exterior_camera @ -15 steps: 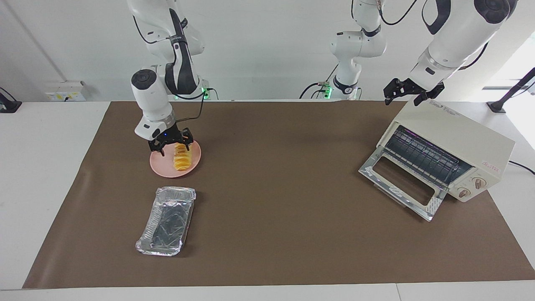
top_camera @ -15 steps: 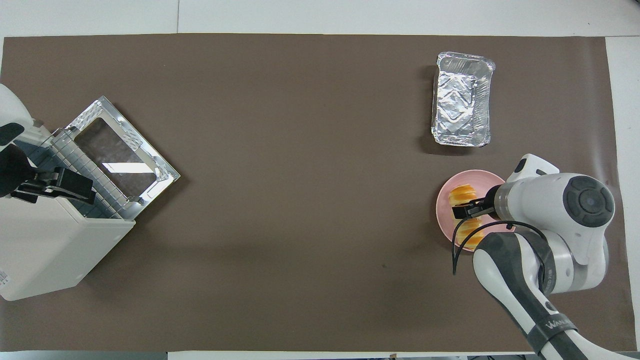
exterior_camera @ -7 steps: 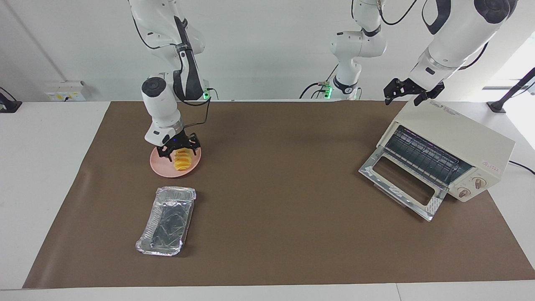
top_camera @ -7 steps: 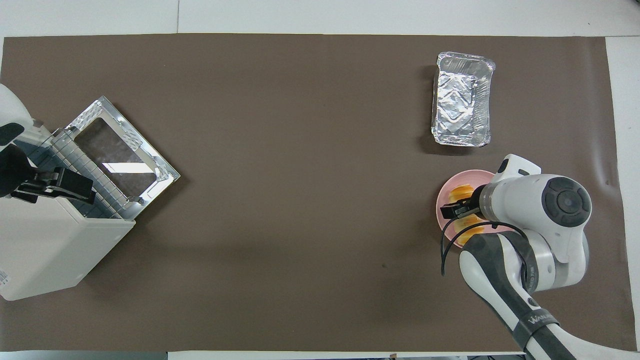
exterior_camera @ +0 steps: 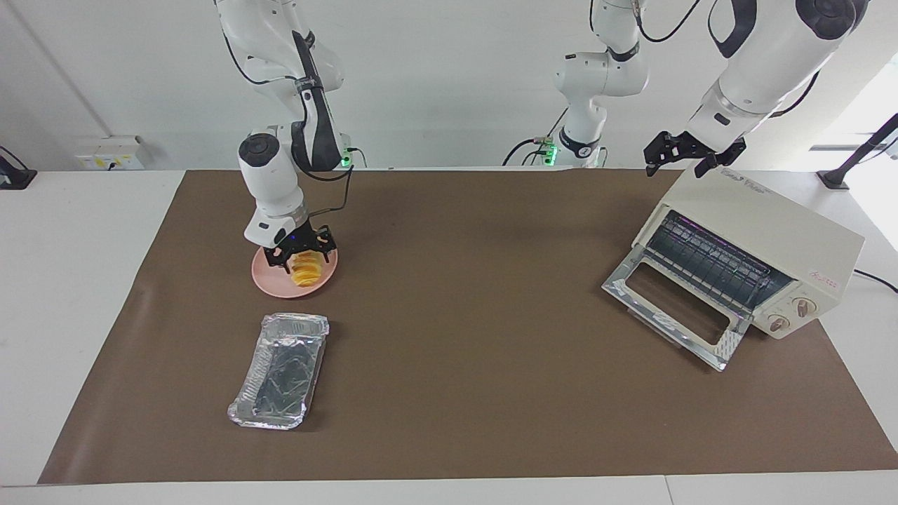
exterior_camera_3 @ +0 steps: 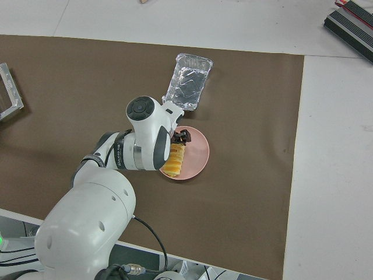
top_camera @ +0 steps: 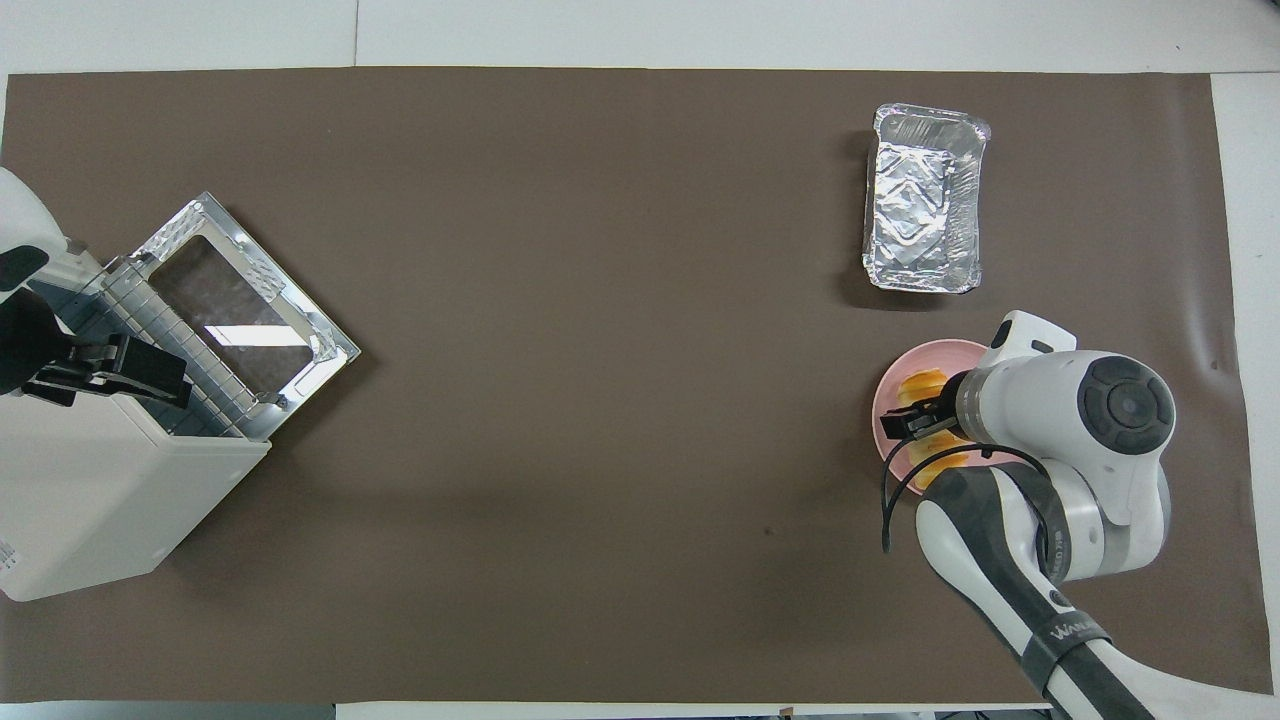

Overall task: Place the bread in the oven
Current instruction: 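Lift the bread roll with the right gripper toward the foil tray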

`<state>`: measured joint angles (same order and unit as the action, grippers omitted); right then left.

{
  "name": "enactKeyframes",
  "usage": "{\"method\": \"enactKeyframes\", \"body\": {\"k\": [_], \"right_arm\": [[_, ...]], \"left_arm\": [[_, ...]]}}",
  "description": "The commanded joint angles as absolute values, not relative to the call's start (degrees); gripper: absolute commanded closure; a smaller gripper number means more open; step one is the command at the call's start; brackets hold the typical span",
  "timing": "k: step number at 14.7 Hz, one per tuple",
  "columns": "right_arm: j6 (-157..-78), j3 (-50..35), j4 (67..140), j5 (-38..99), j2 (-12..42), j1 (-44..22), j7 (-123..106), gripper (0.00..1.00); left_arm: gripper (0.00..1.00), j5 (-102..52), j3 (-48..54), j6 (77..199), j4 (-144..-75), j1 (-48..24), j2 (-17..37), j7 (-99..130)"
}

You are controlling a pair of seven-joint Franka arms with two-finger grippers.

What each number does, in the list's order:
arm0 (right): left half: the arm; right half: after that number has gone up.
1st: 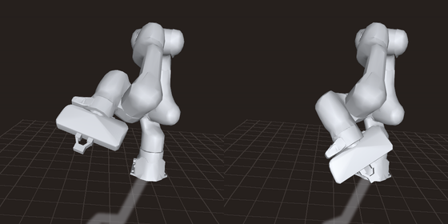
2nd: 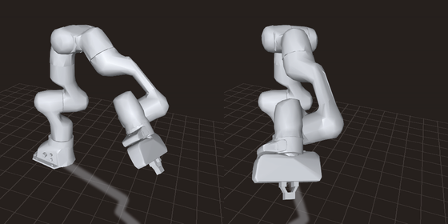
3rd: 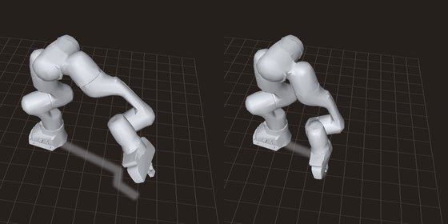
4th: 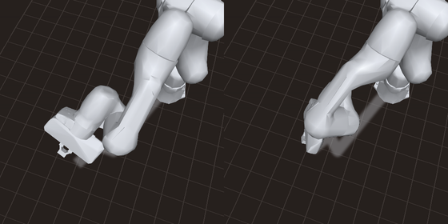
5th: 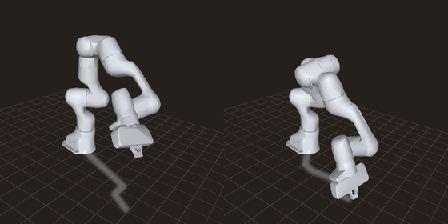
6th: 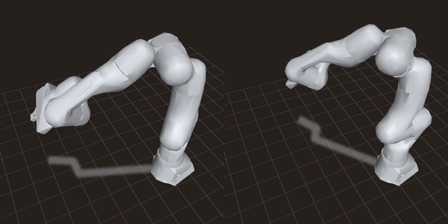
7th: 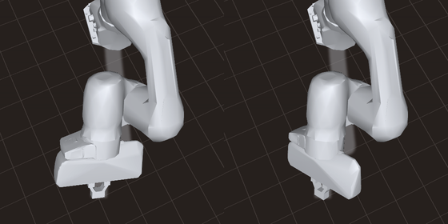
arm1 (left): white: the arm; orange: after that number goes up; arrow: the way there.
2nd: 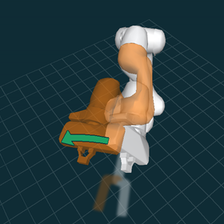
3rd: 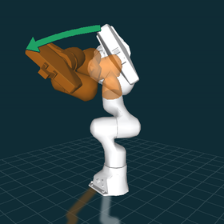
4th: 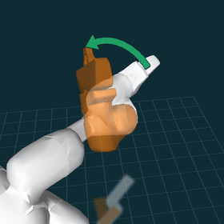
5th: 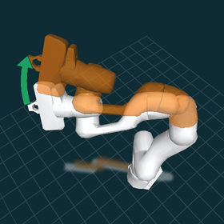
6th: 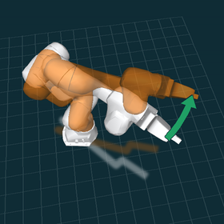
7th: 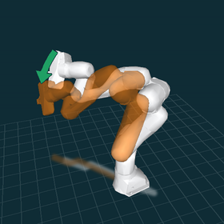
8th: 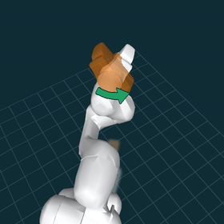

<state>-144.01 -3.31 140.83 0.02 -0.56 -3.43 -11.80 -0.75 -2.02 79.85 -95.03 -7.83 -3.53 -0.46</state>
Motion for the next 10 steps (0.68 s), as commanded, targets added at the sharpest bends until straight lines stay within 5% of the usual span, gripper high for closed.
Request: {"method": "enactKeyframes", "body": {"k": [1, 5, 10], "right_arm": [[-145.8, -3.3, 141.3, 0.1, -0.1, -3.0, -13.7, 0.37], [-145.8, -3.3, 141.2, 0.1, 0.1, -2.9, -13.6, 1.00], [-144.5, -3.3, 139.9, 0.0, 0.3, -2.8, -13.9, 1.00]], "left_arm": [[0.00, 0.2, -1.4, 79.2, -95.6, -6.9, -4.6, -1.2], [0.00, 0.2, -1.3, 79.2, -95.6, -6.9, -4.6, -1.2], [0.00, 0.2, -1.4, 79.2, -95.6, -6.9, -4.6, -1.2]]}}
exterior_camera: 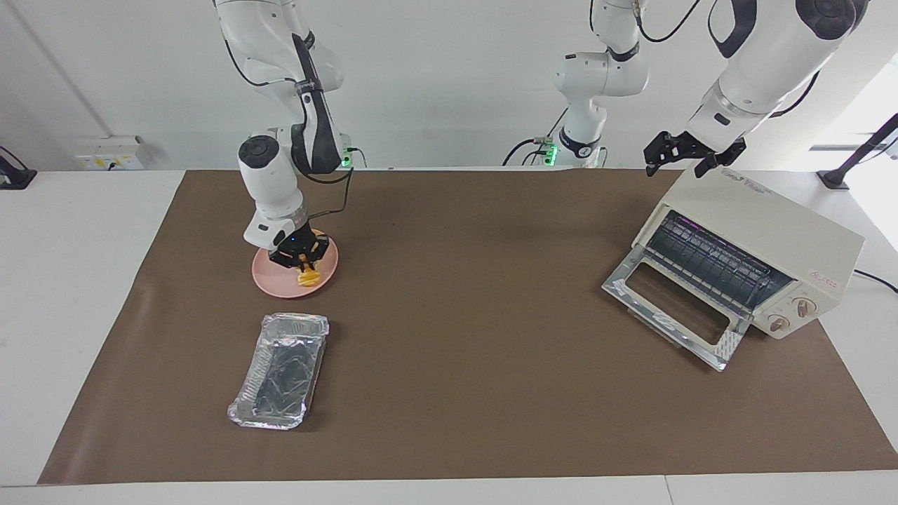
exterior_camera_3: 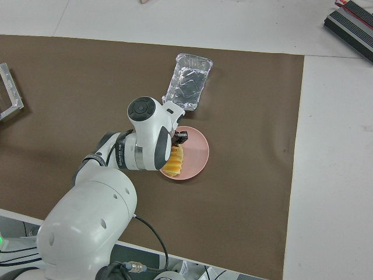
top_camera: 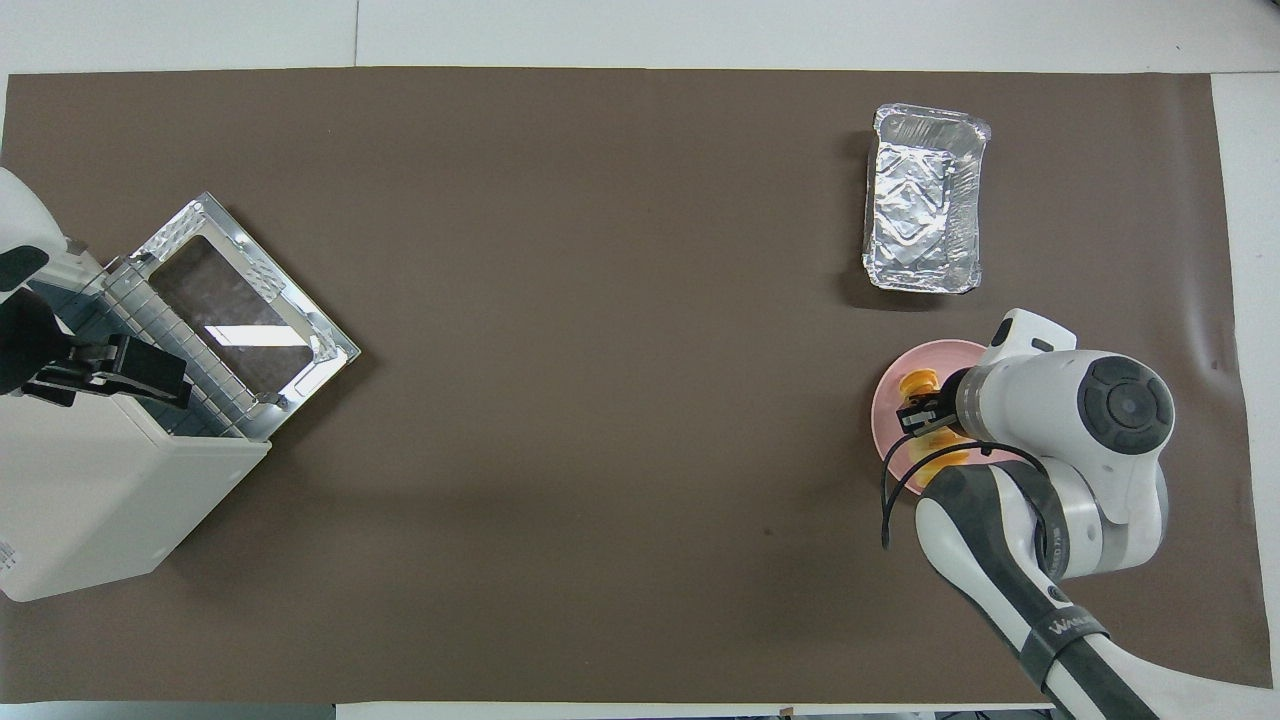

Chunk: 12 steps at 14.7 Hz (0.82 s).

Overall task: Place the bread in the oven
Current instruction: 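Lift the bread roll with the right gripper toward the foil tray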

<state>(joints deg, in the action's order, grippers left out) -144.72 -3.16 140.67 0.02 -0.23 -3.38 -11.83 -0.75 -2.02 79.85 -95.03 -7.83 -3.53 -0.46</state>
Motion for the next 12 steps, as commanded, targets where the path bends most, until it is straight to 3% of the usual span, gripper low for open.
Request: {"method": "enactKeyframes", "body": {"k": [1, 4, 8, 12], "right_arm": [[-142.8, -3.3, 138.9, 0.0, 0.3, -2.7, -14.1, 1.00], [-131.4, -3.3, 131.0, 0.1, -0.2, -2.7, -13.9, 1.00], [-112.3, -3.3, 111.1, 0.3, 3.1, -1.9, -13.6, 1.00], [-108.4, -3.2, 97.4, 0.1, 8.9, -1.5, -13.5, 1.00]], "left_arm": [[0.00, 0.2, -1.4, 79.2, -95.6, -6.9, -4.6, -1.2], [0.00, 0.2, -1.4, 79.2, -95.6, -6.9, -4.6, -1.2], [0.00, 0.2, -1.4, 79.2, -95.6, -6.9, -4.6, -1.2], [0.00, 0.2, -1.3, 79.1, -95.6, -6.9, -4.6, -1.2]]}}
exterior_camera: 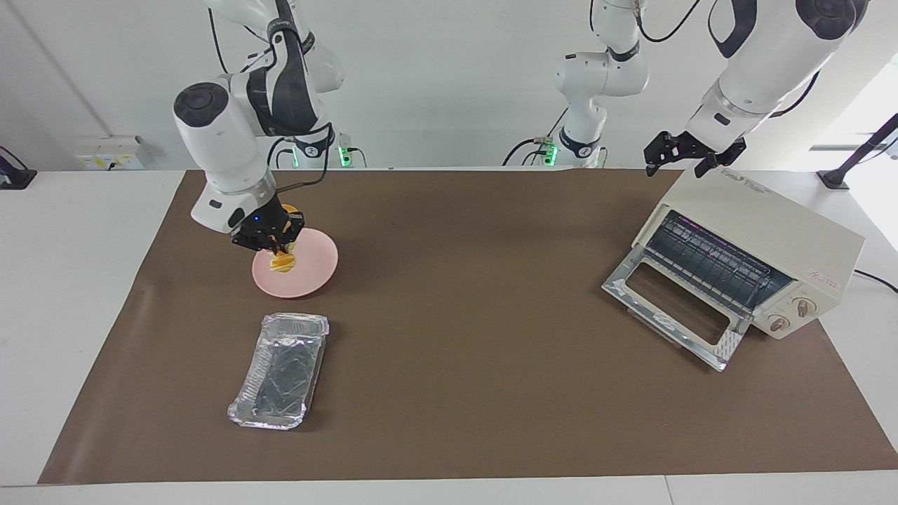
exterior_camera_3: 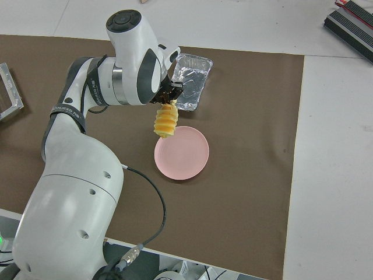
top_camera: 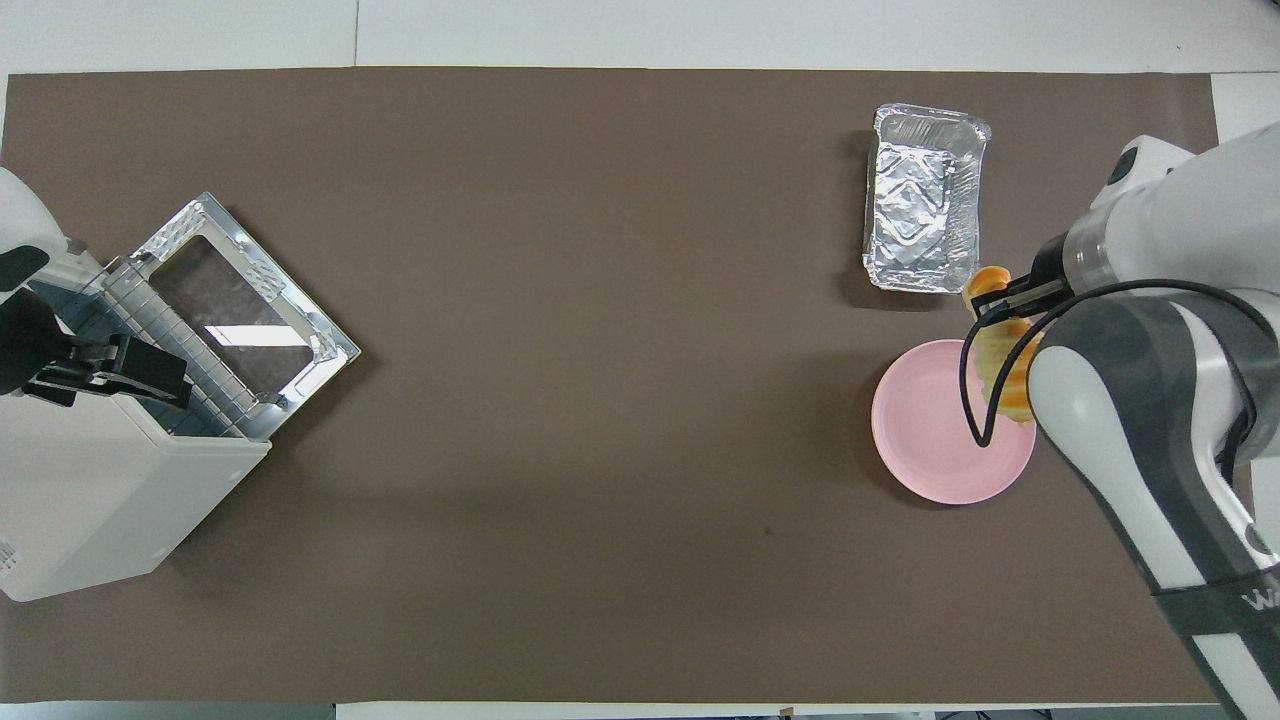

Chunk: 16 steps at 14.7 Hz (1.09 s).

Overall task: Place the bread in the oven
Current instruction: 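Lower the bread roll into the foil tray and open the right gripper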

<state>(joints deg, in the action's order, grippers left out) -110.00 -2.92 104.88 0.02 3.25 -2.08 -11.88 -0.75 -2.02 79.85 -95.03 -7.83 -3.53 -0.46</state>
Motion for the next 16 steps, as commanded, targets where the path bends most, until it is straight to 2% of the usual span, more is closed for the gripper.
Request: {"method": "enactKeyframes", "body": {"k": [1, 4, 7, 11, 16], "right_arm": [[-108.4, -3.2, 95.5, 0.1, 10.2, -1.4, -13.5, 1.00], [-109.4, -3.1, 90.9, -0.6, 15.0, -1.5, -13.5, 1.00], [-114.0, -3.1, 90.4, -0.6, 19.0, -1.7, -13.4, 1.00], [-114.0, -2.9, 78.9, -0.8, 30.7, -1.8, -13.3, 1.00], [-116.0, -2.6, 72.1, -0.7, 38.4, -1.4, -11.1, 1.00]], "left_arm": [[0.00, 0.2, -1.4, 79.2, -95.6, -6.9, -4.6, -1.2], [0.00, 0.2, -1.3, 79.2, -95.6, -6.9, -4.6, -1.2], [0.00, 0.1, -1.3, 79.2, -95.6, -6.9, -4.6, -1.2], [0.00, 0.1, -1.3, 79.2, -95.6, -6.9, -4.6, -1.2], [0.00, 0.1, -1.3, 79.2, -95.6, -6.9, -4.6, -1.2]]}}
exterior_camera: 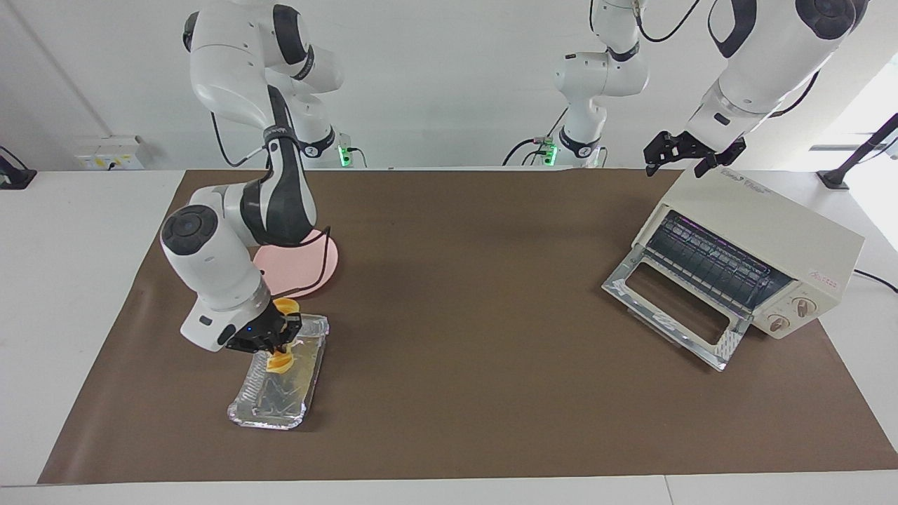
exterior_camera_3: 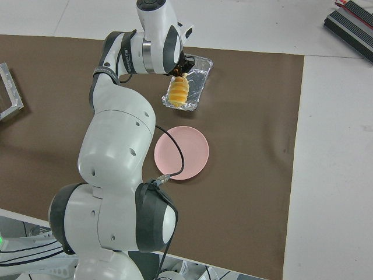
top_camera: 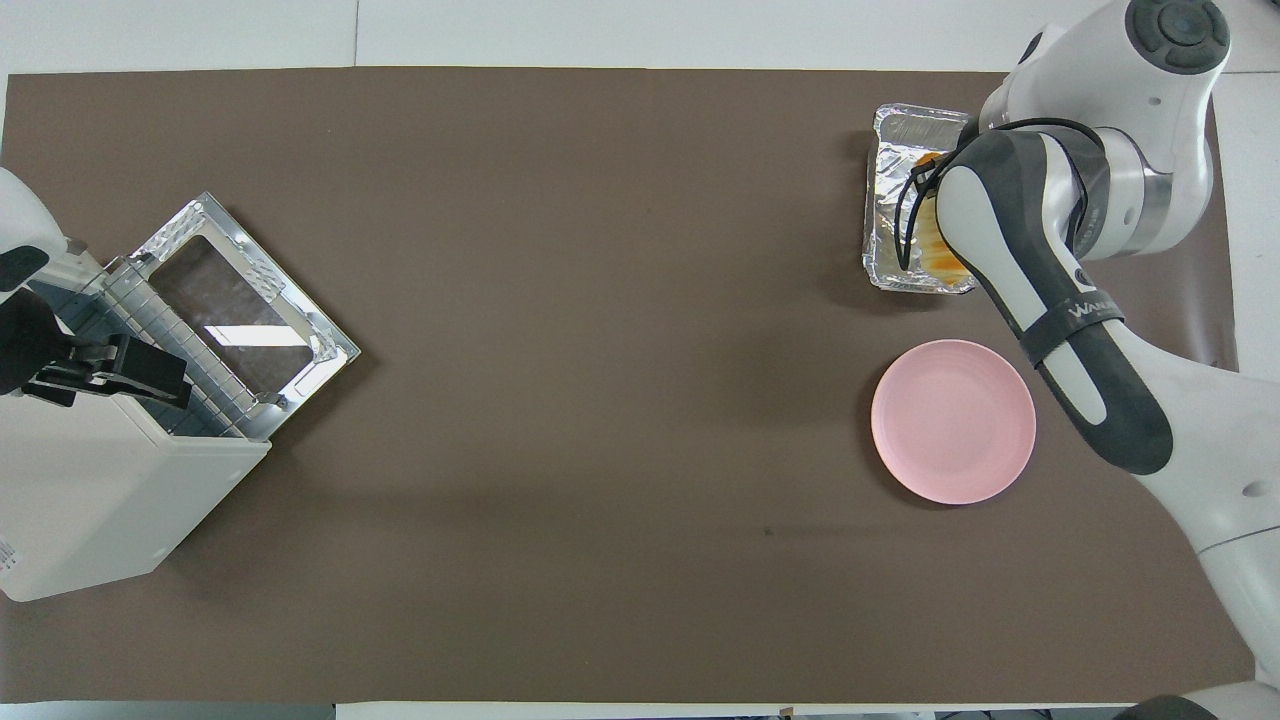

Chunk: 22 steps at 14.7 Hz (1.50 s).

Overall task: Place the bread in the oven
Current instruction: 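Lower the bread roll into the foil tray and open the right gripper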

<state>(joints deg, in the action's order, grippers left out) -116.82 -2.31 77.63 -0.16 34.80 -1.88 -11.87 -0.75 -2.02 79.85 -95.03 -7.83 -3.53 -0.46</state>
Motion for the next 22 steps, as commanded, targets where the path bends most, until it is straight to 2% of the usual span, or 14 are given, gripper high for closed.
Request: {"method": "enactKeyframes", "body": {"k": [1, 5, 8, 11, 14, 15, 16, 17, 22], "right_arm": [[-116.1, -2.7, 71.9, -0.7, 38.7, -1.4, -9.9, 1.00], [-116.3, -2.6, 67.3, -0.5, 42.7, -1.2, -9.0, 1.00], [-119.8, -2.7, 68.0, -0.4, 43.3, -1.4, -7.5, 1.00], [-124.9, -2.6, 72.1, -0.6, 42.6, -1.8, -6.2, 1.00], [-125.6, -2.6, 73.6, -0.7, 42.3, -1.6, -5.8, 1.00], [-125.5, -2.6, 73.7, -0.7, 42.3, -1.4, -5.8, 0.77], [-125.3, -2.7, 73.8, -0.7, 42.2, -1.3, -5.9, 0.08], [-124.6, -2.6, 73.6, -0.6, 41.9, -1.2, -5.9, 0.00], [-117.2, -2.4, 72.5, -0.9, 39.3, -0.6, -6.3, 0.00]], "left_arm": [[0.00, 0.1, -1.4, 79.2, -95.6, -6.9, -4.6, -1.2], [0.00, 0.2, -1.4, 79.2, -95.6, -6.9, -4.6, -1.2], [0.00, 0.2, -1.4, 79.2, -95.6, -6.9, -4.6, -1.2], [0.00, 0.1, -1.4, 79.2, -95.6, -6.9, -4.6, -1.2], [0.00, 0.1, -1.3, 79.2, -95.6, -6.9, -4.6, -1.2], [0.00, 0.2, -1.3, 79.2, -95.6, -6.9, -4.6, -1.2], [0.00, 0.1, -1.4, 79.2, -95.6, -6.9, -4.6, -1.2], [0.00, 0.2, -1.4, 79.2, -95.6, -6.9, -4.6, -1.2], [0.00, 0.1, -1.4, 79.2, -95.6, -6.9, -4.6, -1.2]]}}
